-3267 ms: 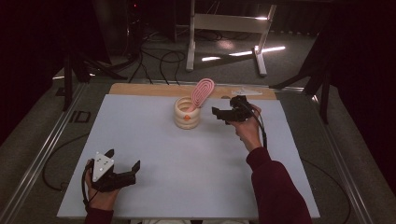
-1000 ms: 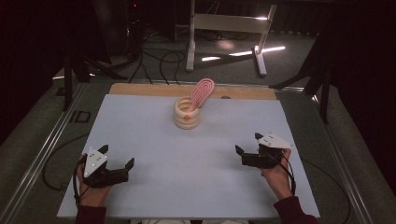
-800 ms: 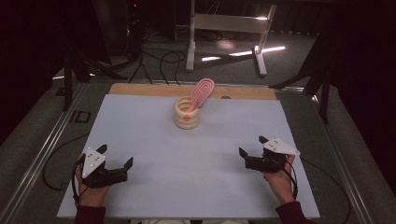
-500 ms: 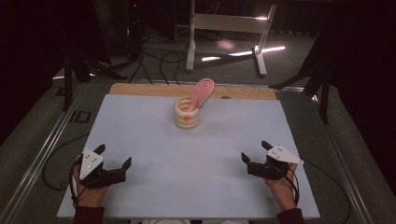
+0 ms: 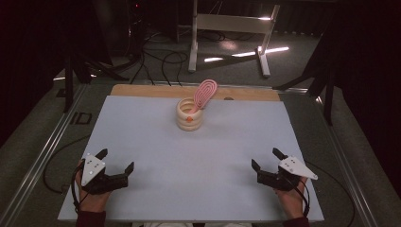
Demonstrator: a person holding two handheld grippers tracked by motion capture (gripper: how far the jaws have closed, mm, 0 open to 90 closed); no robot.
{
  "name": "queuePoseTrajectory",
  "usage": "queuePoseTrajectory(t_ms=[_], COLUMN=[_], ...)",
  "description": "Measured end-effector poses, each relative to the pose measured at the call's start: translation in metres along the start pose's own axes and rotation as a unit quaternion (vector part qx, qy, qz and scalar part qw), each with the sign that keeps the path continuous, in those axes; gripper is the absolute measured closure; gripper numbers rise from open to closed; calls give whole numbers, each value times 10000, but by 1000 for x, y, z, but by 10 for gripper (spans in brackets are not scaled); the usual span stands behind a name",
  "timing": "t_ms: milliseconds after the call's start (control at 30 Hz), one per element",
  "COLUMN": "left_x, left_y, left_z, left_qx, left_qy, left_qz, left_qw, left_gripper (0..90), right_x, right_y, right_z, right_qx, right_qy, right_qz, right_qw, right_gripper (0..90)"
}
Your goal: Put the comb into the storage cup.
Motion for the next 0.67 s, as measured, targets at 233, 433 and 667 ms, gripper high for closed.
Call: queuePoseTrajectory(t_ms=[233, 433, 667], left_x=[-2, -3, -5], left_y=[-3, -5, -7], left_z=[0, -1, 0], left_qx=[71, 42, 27], left_qy=[-60, -25, 24], left_qz=[73, 132, 153], left_qw=[9999, 9999, 9999], left_gripper=[1, 1, 1], right_x=[5, 6, 10], right_y=[-1, -3, -5], right_z=[7, 6, 6], right_qx=[116, 53, 1], right_qy=[-247, -258, -353], right_qz=[-106, -63, -1], right_qw=[9996, 9996, 9994], right_gripper=[93, 93, 93])
Point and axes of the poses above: each handheld gripper's, and its own axes: z roughly backward along the jaws, y roughly out of its top, x roughly to its right, the point moved 5 cm from there along -z, roughly forward along the jaws, and after that the axes turned 9 degrees about -y, right-handed, at the moved point
